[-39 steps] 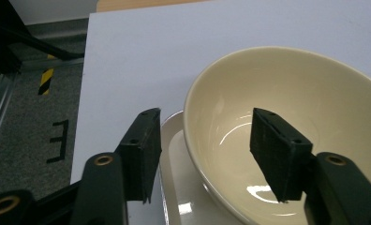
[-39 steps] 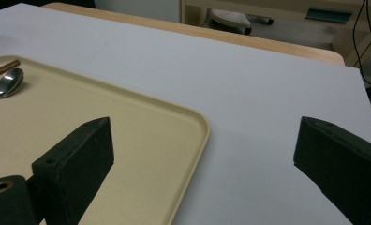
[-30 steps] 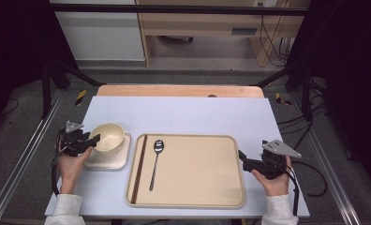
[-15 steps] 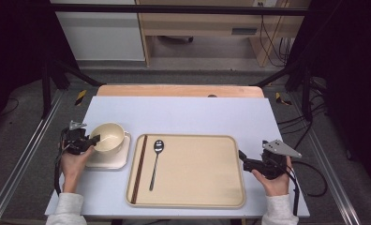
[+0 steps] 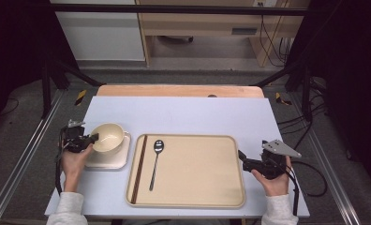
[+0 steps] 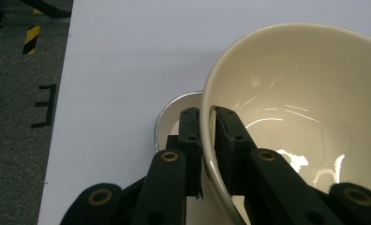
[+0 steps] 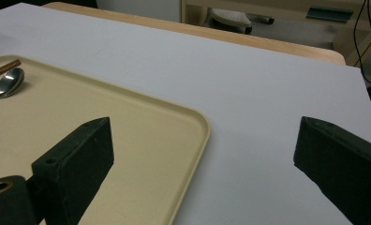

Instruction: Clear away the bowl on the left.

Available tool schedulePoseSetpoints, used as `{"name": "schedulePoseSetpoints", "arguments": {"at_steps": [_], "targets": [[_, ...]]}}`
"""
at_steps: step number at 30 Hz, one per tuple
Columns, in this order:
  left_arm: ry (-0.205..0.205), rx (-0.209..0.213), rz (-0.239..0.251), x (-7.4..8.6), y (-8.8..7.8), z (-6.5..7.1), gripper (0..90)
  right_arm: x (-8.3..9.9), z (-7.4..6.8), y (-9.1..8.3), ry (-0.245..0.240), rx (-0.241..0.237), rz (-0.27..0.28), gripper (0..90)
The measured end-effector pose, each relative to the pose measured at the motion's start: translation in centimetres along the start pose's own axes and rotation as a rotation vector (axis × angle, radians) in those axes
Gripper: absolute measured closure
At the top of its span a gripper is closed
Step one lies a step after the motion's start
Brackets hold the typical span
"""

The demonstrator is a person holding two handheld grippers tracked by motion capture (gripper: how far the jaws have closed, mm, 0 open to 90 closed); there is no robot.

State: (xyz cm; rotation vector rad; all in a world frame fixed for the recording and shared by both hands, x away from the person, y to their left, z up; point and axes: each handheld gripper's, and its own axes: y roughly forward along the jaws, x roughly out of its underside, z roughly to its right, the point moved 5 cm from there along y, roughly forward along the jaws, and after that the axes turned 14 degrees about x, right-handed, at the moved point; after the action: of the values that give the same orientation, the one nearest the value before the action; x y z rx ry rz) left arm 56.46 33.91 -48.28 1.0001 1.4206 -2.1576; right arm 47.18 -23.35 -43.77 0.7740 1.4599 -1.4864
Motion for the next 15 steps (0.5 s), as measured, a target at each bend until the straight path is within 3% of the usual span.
{"name": "schedulePoseSetpoints", "arguments": {"at_steps": [5,15], "targets": [[0.0,0.013,0.014,-0.14,-0.32,0.23,82.1,0.0,-0.03,-0.03,0.002,0.0,-0.003,5.5],[0.023,-0.001,0.029,-0.24,-0.99,0.85,82.9,-0.06,0.07,-0.14,-0.002,0.003,0.005,5.6]]}}
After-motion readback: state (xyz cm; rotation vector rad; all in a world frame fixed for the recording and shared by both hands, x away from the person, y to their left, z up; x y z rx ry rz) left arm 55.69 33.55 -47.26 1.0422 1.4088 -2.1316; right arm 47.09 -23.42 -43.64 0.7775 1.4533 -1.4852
